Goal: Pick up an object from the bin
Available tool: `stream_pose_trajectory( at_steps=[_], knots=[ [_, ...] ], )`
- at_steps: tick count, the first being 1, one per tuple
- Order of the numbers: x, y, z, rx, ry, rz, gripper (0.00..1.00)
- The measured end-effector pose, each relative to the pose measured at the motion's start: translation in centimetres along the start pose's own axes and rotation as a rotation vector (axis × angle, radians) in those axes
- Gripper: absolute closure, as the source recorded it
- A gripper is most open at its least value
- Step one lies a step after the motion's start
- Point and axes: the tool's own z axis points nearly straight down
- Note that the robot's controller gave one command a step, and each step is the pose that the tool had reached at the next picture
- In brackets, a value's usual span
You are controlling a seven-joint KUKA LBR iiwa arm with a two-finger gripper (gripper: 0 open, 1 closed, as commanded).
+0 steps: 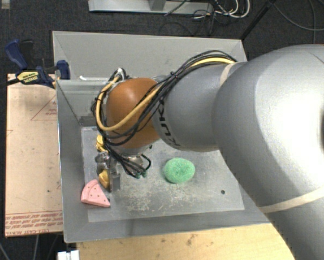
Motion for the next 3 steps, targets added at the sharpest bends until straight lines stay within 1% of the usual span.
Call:
stream_pose_trajectory(
  at_steps=[1,2,3],
  knots=[
    [-3.0,-0.1,-6.2,0.001,0.001,0.011,1.00],
    [-3.0,-0.1,-6.2,0.001,0.001,0.011,1.00],
    [-3.7,-0.2,-20.0,0.001,-0.002,0.036,1.00]
  ],
)
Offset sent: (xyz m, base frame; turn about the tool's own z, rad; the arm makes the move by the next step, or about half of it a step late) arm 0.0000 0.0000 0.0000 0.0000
